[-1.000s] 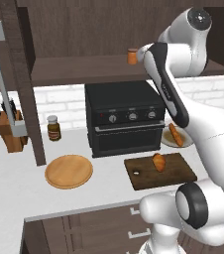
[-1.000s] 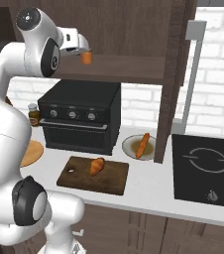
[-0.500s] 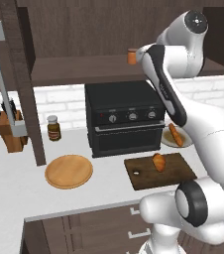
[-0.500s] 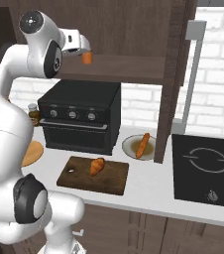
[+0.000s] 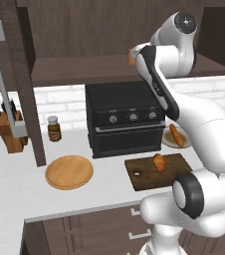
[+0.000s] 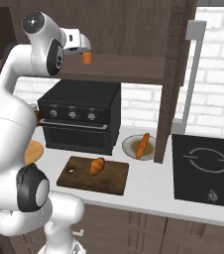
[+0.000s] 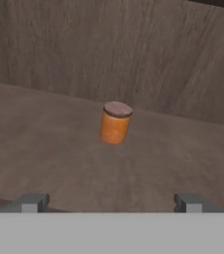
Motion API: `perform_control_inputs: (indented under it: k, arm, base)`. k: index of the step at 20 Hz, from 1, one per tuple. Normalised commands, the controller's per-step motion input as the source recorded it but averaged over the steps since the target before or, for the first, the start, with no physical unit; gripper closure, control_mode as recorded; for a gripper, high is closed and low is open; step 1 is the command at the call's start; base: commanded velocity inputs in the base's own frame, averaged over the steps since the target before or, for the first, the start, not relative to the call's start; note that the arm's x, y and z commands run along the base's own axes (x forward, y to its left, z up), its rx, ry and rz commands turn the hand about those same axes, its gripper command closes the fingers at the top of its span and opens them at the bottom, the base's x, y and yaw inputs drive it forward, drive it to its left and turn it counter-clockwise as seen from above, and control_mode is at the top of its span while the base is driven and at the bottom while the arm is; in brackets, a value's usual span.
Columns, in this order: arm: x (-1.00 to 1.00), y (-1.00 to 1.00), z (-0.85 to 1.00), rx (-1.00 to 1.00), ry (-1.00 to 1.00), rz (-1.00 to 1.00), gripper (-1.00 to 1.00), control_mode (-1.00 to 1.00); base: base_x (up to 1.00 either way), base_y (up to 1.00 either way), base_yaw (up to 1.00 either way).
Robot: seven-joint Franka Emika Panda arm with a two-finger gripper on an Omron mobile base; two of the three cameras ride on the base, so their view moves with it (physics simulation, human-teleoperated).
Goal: From the different types of pastries on the counter, select a croissant and place it on the cutting board. Then retrieve a jar of jam from the cabinet and place it alongside the croissant on the cutting board.
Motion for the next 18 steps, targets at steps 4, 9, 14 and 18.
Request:
perform_control_inputs:
  k: [4,9,14,18]
  arm:
    - [0.3,0.17,0.0,0.0,0.0,-0.03,-1.0,-1.0]
    - [0.31,0.0,0.0,0.0,0.0,0.0,-1.0,-1.0]
    - [0.33,0.0,0.0,0.0,0.0,0.0,-1.0,-1.0]
    - [0.29,0.0,0.0,0.0,0.0,0.0,-1.0,-1.0]
  base:
    - [0.0,0.0,0.0]
    - [0.0,0.0,0.0]
    - [0.0,0.0,0.0]
    - [0.0,0.0,0.0]
